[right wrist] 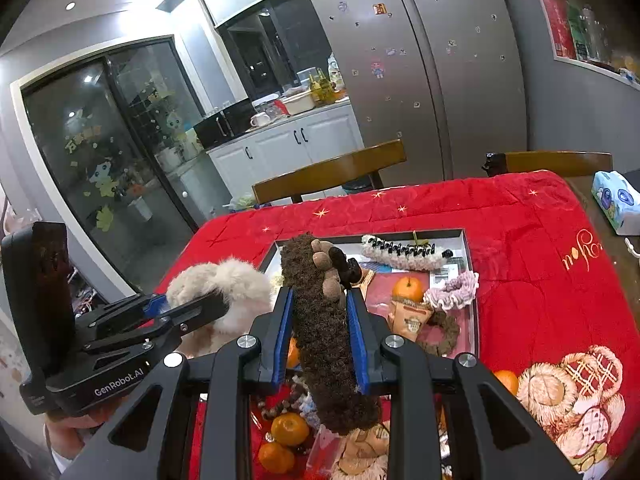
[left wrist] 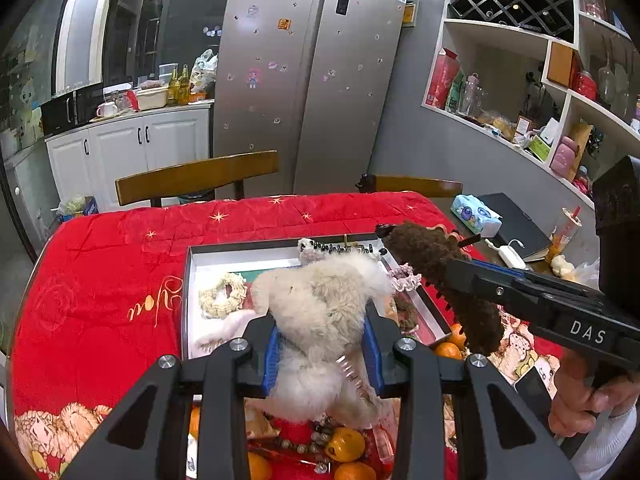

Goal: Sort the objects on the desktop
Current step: 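Lift and carry the plush with the left tool while the right tool carries the fuzzy stick over the tray, then lower and release the plush into the tray while the right tool releases the fuzzy stick there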

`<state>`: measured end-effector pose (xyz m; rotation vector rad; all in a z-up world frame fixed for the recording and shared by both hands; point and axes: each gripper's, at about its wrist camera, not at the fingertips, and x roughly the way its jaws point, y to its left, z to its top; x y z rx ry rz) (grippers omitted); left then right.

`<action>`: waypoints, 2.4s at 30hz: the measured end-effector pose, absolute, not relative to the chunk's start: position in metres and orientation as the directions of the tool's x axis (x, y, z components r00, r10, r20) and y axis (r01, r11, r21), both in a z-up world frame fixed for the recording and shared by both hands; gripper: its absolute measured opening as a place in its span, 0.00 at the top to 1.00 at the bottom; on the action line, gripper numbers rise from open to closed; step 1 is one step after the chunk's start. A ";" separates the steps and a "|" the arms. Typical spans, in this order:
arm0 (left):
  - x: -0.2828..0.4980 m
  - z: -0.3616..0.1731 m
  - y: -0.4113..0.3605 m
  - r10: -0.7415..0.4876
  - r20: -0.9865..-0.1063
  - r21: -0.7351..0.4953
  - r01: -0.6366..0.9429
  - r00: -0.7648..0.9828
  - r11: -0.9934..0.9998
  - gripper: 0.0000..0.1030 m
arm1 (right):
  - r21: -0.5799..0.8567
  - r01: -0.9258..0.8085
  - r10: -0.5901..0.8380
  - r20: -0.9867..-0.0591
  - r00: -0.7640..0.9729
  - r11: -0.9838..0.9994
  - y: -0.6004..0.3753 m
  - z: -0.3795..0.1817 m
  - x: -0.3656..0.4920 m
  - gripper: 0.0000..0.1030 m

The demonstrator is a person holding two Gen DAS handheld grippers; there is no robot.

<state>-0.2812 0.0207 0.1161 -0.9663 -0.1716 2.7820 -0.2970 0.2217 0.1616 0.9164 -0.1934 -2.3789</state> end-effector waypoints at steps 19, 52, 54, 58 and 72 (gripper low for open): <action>-0.375 0.105 0.002 0.164 -0.628 -0.130 -0.105 -0.761 -0.986 0.66 | 0.292 0.460 -0.536 -0.592 -0.602 -0.839 0.194 0.152 -0.366 0.75; -0.479 0.008 -0.016 0.097 -0.783 -0.113 -0.013 -0.614 -0.993 0.65 | 0.272 0.411 -0.464 -0.734 -0.496 -0.870 0.168 0.058 -0.428 0.75; -0.479 0.006 -0.014 0.094 -0.786 -0.111 -0.010 -0.611 -0.994 0.65 | 0.271 0.419 -0.470 -0.725 -0.504 -0.867 0.167 0.058 -0.426 0.74; -0.480 0.005 -0.013 0.083 -0.796 -0.102 -0.001 -0.600 -0.995 0.54 | 0.304 0.433 -0.504 -0.713 -0.488 -0.849 0.168 0.058 -0.426 0.70; -0.461 0.042 -0.034 0.103 -0.740 -0.180 0.048 -0.664 -0.983 0.00 | 0.358 0.445 -0.570 -0.544 -0.615 -0.821 0.177 0.104 -0.411 0.00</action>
